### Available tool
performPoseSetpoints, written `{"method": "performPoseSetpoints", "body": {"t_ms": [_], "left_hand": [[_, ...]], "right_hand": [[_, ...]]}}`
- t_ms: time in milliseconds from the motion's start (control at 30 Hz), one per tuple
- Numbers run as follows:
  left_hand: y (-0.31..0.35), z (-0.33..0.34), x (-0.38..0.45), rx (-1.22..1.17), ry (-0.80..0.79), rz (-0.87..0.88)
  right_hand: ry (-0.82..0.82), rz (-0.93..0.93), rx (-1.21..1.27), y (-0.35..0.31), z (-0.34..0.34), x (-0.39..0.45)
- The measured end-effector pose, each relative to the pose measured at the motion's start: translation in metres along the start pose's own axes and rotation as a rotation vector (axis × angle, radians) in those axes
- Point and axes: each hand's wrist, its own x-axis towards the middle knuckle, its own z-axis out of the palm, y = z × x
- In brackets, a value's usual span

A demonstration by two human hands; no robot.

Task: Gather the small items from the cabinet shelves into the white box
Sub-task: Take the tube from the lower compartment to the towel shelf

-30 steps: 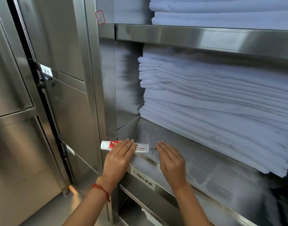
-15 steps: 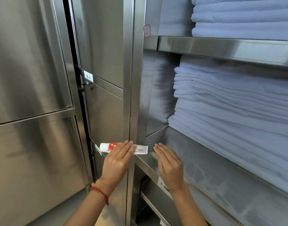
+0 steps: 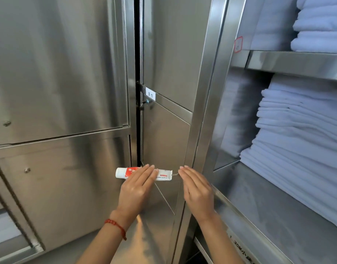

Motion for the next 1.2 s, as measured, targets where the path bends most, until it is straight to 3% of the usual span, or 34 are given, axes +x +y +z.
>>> {"method": "performPoseSetpoints", "body": {"t_ms": [467,1200], "left_hand": [[-0.052,-0.047,-0.029,0.367,0.032,-0.149],[-0.013,-0.145,-0.067,0.92,-0.065,-0.416]], "right_hand": [[-0.007,-0.1,0.337,-0.049,0.073,0.036],[-0.01,-0.33,0.886,-0.126,0.115,0.051]]}}
